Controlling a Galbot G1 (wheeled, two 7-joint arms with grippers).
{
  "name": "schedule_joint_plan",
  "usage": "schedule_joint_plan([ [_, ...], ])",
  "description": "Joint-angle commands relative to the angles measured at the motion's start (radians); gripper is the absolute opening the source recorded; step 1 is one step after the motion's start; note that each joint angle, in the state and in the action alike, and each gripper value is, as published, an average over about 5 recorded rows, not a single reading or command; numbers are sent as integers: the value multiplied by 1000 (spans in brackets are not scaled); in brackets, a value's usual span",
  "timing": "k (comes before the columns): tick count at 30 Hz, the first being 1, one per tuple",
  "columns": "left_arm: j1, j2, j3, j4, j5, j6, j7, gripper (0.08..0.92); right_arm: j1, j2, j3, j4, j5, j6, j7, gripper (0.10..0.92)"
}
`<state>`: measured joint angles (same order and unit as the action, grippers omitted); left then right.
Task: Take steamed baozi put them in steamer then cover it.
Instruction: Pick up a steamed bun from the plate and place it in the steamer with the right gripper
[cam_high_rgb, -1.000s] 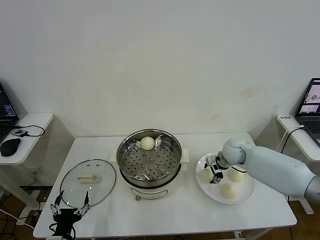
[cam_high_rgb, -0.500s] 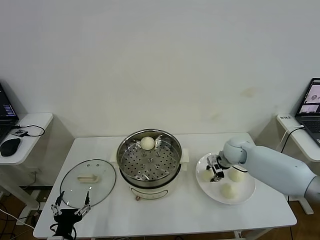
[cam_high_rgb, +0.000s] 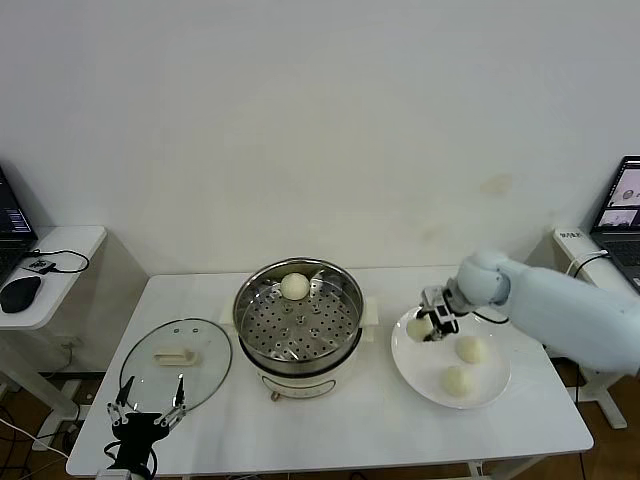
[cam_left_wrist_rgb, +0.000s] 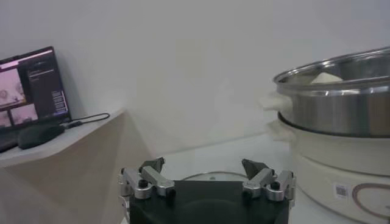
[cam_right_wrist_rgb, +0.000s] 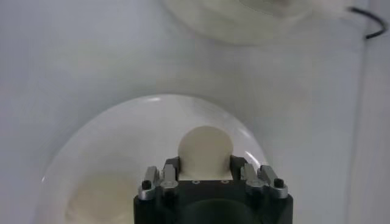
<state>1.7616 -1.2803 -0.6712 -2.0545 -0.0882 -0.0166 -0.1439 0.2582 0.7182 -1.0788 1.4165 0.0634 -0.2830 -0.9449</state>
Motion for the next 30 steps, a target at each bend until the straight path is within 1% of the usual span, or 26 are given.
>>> schedule_joint_plan([
  [1, -4, 5, 9, -9, 0, 3, 2, 823, 400, 13, -175, 93, 212, -25, 5, 527],
  [7, -9, 11, 8, -8, -2, 3, 1, 823, 539, 167, -255, 73, 364, -71, 42, 534],
  [12, -12, 14, -1, -6, -6, 3, 0, 823, 494, 357, -244, 9, 481, -131, 102, 535],
  [14, -14, 15, -8, -5, -9, 4, 0, 823, 462, 433, -237, -29, 506, -157, 123, 535],
  [20, -15, 12, -25, 2, -16, 2, 0, 823, 376, 609, -236, -151, 530, -213, 142, 536],
  [24, -18, 8, -26, 8, -16, 1, 0, 823, 325, 682, -239, -204, 532, -236, 153, 536],
  [30, -28, 9, -24, 16, -16, -2, 0, 823, 241, 775, -233, -324, 492, -251, 161, 543],
])
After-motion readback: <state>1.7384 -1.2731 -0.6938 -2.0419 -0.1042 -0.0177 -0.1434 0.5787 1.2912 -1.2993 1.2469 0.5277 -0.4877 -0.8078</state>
